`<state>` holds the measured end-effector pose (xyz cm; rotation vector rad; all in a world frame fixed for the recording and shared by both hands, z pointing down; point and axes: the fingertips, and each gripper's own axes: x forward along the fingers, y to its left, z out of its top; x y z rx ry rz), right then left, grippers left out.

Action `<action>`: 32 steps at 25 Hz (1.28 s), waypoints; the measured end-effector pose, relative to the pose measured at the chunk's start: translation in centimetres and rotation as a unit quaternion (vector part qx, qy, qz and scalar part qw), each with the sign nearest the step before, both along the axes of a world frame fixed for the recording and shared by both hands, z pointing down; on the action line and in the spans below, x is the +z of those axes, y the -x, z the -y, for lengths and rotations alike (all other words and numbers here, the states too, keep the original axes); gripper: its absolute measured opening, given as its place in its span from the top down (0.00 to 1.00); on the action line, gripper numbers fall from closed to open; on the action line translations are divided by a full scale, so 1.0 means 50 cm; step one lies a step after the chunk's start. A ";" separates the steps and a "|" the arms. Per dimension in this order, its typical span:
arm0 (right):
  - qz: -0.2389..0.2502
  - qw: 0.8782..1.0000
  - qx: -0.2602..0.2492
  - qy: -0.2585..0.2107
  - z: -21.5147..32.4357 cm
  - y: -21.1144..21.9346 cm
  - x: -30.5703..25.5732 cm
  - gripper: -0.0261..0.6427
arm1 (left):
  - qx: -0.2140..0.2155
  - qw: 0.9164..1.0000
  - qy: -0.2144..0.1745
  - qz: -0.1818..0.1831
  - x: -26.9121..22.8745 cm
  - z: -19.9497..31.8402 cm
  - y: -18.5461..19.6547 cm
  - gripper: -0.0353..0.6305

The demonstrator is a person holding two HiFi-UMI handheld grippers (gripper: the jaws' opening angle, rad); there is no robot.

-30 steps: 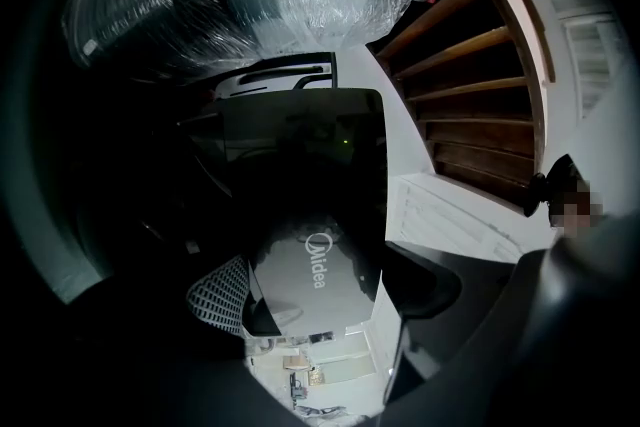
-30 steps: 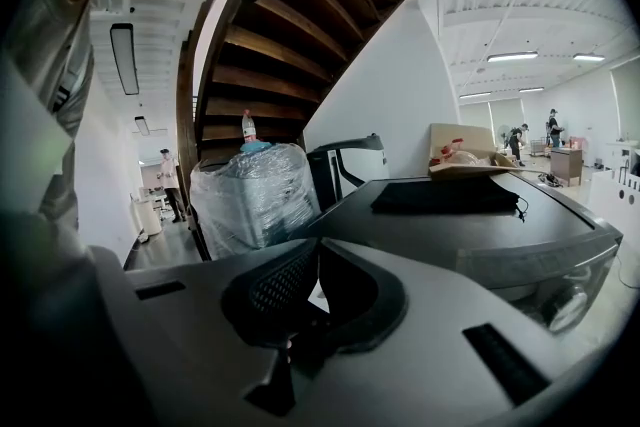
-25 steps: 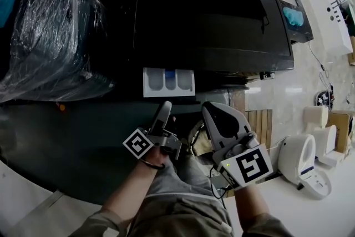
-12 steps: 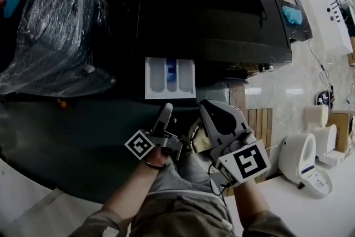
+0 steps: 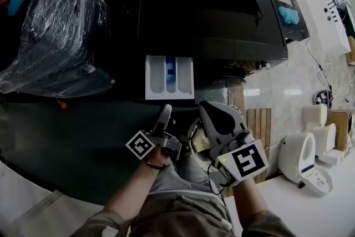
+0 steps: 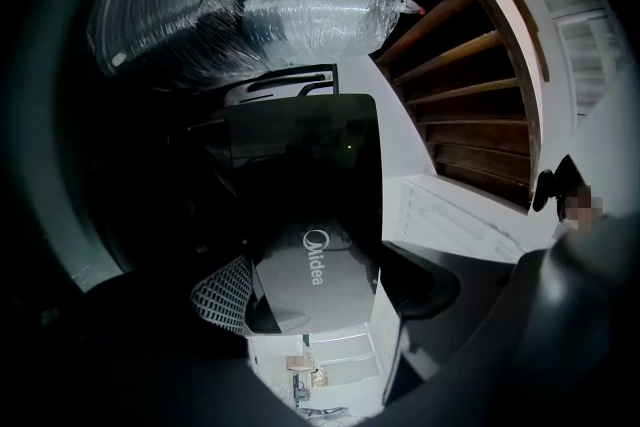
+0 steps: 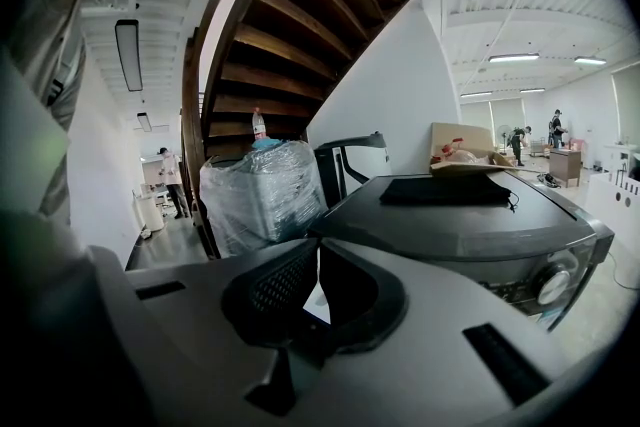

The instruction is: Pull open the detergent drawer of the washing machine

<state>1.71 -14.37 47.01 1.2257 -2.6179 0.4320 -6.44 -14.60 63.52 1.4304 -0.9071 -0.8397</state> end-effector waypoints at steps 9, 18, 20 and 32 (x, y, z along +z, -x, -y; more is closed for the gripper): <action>-0.031 1.000 0.004 0.006 -0.012 0.000 -0.044 0.91 | 0.012 0.997 0.049 0.050 0.004 -0.026 0.035 0.32; -0.023 1.000 0.010 -0.014 -0.012 -0.010 -0.132 0.91 | 0.047 0.983 0.020 0.177 -0.102 -0.054 0.089 0.32; -0.021 1.000 0.009 -0.019 -0.012 -0.011 -0.152 0.91 | 0.055 0.978 -0.005 0.200 -0.149 -0.051 0.093 0.32; 0.000 0.999 0.004 -0.051 -0.006 -0.015 -0.289 0.91 | 0.045 0.919 -0.173 0.350 -0.455 0.016 0.140 0.61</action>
